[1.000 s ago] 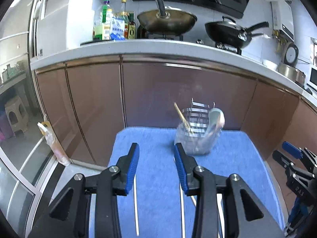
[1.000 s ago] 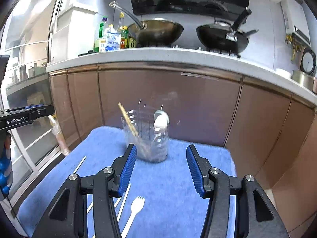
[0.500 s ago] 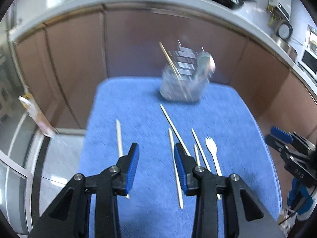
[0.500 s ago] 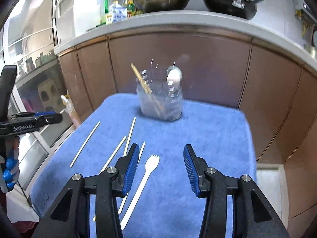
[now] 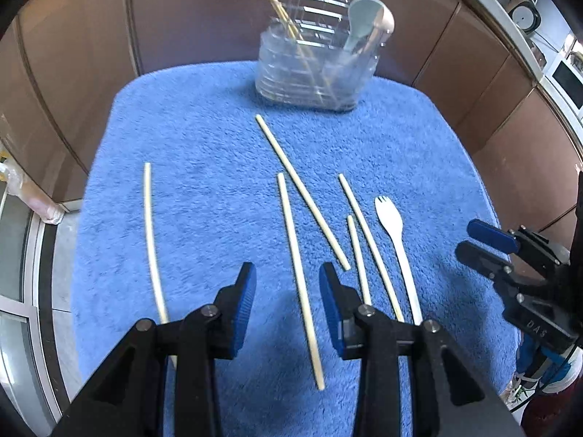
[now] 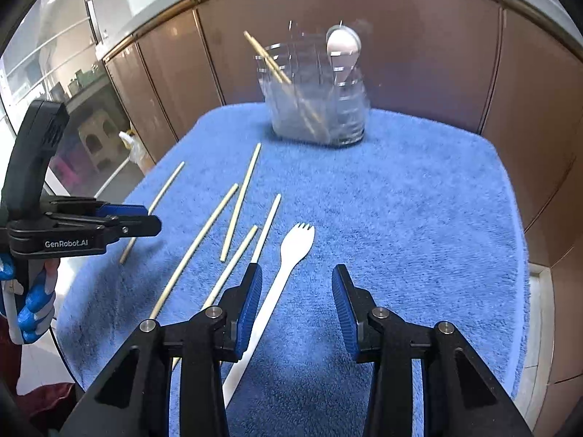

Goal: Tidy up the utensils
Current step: 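Withdraw both open tools back over the towel, then grasp a chopstick with the left tool while the right tool grasps the white fork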

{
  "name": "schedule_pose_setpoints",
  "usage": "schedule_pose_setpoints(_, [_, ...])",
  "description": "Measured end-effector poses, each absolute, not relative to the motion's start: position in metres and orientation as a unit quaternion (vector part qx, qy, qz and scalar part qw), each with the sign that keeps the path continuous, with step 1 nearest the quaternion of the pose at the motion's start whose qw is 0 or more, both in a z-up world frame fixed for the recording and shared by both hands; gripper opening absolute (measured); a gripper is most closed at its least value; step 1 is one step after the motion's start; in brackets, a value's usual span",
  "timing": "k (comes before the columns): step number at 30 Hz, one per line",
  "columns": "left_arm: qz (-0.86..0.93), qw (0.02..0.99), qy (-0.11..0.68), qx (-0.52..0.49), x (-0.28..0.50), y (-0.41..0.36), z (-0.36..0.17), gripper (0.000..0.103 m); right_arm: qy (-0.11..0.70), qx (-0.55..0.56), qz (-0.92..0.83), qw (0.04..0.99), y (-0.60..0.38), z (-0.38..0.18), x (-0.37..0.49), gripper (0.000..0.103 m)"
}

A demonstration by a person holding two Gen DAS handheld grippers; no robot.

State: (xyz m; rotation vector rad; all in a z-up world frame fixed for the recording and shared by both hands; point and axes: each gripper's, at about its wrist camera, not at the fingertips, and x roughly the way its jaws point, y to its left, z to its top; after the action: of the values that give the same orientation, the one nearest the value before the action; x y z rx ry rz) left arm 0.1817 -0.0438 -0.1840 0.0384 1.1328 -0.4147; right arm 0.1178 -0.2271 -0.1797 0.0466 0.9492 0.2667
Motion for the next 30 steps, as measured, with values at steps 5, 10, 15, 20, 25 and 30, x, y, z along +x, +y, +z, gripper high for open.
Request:
schedule_pose_setpoints(5, [-0.194,0.807,0.558,0.023,0.2,-0.06,-0.201,0.034,0.474,0.023,0.13,0.871,-0.226,-0.192,0.131,0.038])
schedule_pose_setpoints(10, [-0.192,0.79,0.582,0.019,0.222,-0.07,-0.212,0.025,0.488,0.021,0.132,0.862,-0.226,-0.202,0.142,0.036])
schedule_pose_setpoints(15, [-0.19,0.773,0.605,0.014,0.238,-0.077,-0.221,0.015,0.513,0.03,0.137,0.847,-0.225,-0.21,0.156,0.035])
schedule_pose_setpoints(20, [-0.192,0.763,0.616,0.022,0.243,-0.082,-0.231,0.011,0.541,0.022,0.14,0.829,-0.218,-0.218,0.166,0.035])
schedule_pose_setpoints(25, [-0.197,0.76,0.619,0.024,0.245,-0.084,-0.232,0.011,0.566,0.013,0.14,0.812,-0.208,-0.228,0.181,0.034])
schedule_pose_setpoints(30, [-0.204,0.757,0.62,0.022,0.248,-0.084,-0.232,0.011,0.595,-0.024,0.13,0.793,-0.189,-0.234,0.192,0.035])
